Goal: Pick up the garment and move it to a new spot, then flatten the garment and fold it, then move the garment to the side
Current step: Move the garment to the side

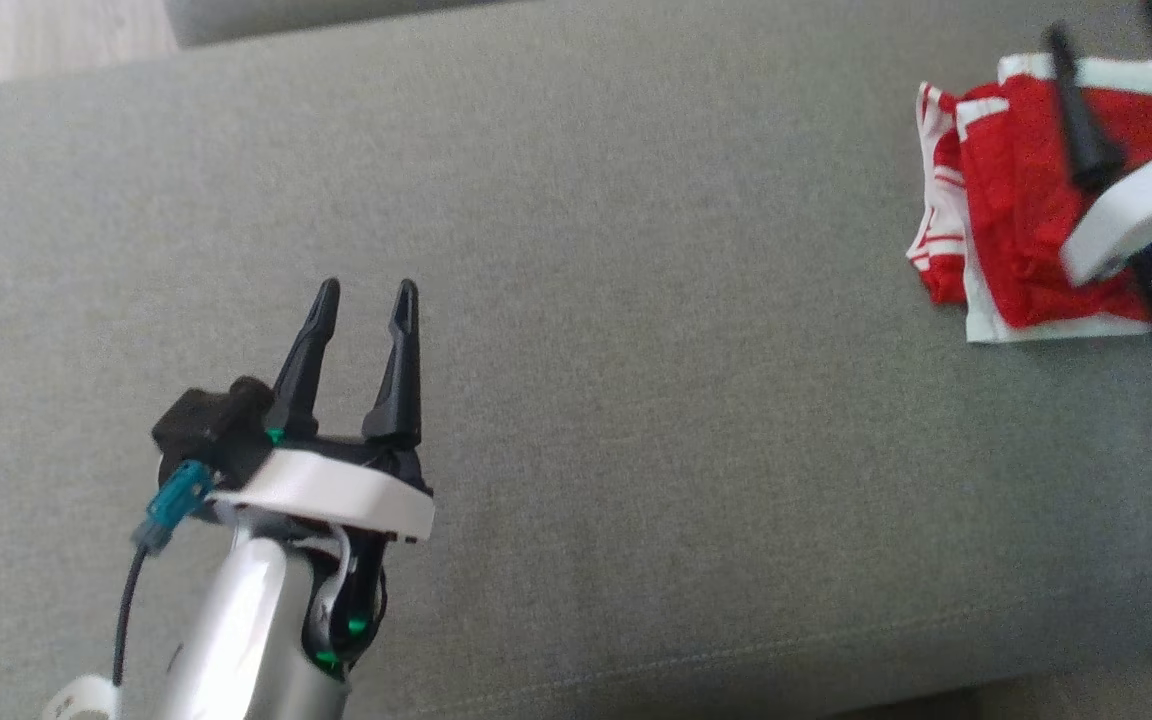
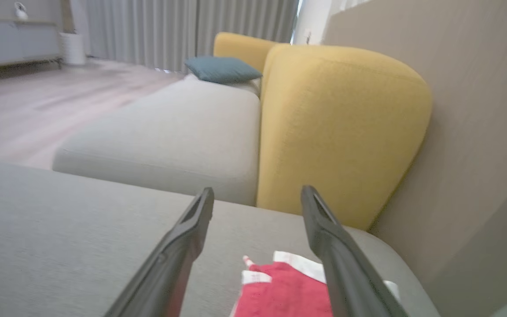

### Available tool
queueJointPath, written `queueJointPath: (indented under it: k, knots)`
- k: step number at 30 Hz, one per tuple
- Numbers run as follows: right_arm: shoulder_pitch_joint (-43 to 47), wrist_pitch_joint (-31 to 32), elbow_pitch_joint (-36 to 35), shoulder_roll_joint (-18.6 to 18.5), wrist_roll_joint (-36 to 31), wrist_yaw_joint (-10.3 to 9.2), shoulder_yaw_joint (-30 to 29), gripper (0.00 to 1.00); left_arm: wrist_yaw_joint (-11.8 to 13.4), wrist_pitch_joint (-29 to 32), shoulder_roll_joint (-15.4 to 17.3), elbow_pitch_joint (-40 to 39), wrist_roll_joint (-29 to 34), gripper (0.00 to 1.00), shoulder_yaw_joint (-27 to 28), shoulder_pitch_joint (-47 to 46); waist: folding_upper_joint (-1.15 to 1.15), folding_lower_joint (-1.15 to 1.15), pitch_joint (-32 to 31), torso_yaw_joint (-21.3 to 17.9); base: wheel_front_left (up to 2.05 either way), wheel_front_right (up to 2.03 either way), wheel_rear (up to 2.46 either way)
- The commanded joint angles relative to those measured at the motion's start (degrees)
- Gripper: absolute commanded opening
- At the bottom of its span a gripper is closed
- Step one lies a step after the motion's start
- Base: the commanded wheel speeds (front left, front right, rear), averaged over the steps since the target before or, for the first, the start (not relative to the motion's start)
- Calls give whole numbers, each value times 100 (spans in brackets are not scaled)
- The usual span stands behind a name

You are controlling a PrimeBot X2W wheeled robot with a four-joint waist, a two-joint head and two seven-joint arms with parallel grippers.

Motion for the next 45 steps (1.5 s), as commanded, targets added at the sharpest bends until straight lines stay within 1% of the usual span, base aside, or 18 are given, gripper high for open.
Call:
queueJointPath:
  k: [1, 5, 13, 15, 18, 22, 25, 31, 38, 45]
  knots:
    - [215, -128, -261, 87, -27, 37, -47, 100, 43, -69, 40, -245, -24, 100, 242, -51, 0, 0, -270, 40, 0, 0, 0]
    - [829, -447, -650, 692, -138, 37, -388, 100, 63, -69, 40, -294, -14, 100, 331, 161, 0, 0, -578, 79, 0, 0, 0]
    - [2406, -868, -1417, 1965, -665, 37, -1025, 100, 84, -69, 40, -301, -48, 100, 359, 565, 0, 0, -947, 181, 0, 0, 0]
    - [2714, -994, -1563, 2131, -995, 37, -1143, 100, 95, -69, 40, -259, -49, 100, 351, 660, 0, 0, -999, 197, 0, 0, 0]
    - [3107, -1140, -1713, 2376, -1184, 37, -1433, 100, 127, -69, 40, -187, -62, 100, 338, 797, 0, 0, -1073, 221, 0, 0, 0]
    - [3480, -1240, -1861, 2478, -1257, 37, -1398, 100, 176, -69, 40, -209, -63, 100, 348, 929, 0, 0, -1112, 228, 0, 0, 0]
    - [3622, -1276, -1916, 2486, -1089, 37, -1288, 100, 207, -69, 40, -247, 6, 100, 361, 977, 0, 0, -1111, 224, 0, 0, 0]
    - [3676, -1318, -1949, 2489, -919, 37, -1188, 100, 261, -69, 40, -387, 121, 100, 405, 994, 0, 0, -1081, 213, 0, 0, 0]
    - [3681, -1341, -1942, 2489, -886, 37, -1157, 100, 368, -69, 40, -685, 361, 100, 462, 1038, 0, 0, -1066, 205, 0, 0, 0]
    - [3676, -1352, -1931, 2490, -867, 37, -1144, 100, 308, -69, 40, -690, 154, 100, 492, 1097, 0, 0, -1068, 198, 0, 0, 0]
